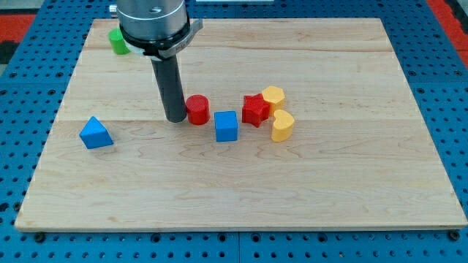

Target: Move the blue triangle to the top right side of the red circle

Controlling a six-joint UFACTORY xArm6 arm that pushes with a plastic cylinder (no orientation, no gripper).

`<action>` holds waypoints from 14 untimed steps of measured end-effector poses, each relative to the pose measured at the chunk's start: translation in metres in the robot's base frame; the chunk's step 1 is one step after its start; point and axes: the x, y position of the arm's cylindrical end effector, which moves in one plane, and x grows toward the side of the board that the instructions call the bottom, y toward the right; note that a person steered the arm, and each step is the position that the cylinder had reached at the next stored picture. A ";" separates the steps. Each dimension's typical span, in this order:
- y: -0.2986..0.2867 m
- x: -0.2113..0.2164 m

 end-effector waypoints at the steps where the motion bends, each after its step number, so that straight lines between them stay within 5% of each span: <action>1: 0.019 -0.008; 2: 0.030 -0.014; 4: 0.012 0.097; 5: -0.044 0.128; 6: -0.123 0.119; 8: -0.163 0.033; 9: -0.097 0.025; 12: -0.046 0.070; 14: -0.033 0.011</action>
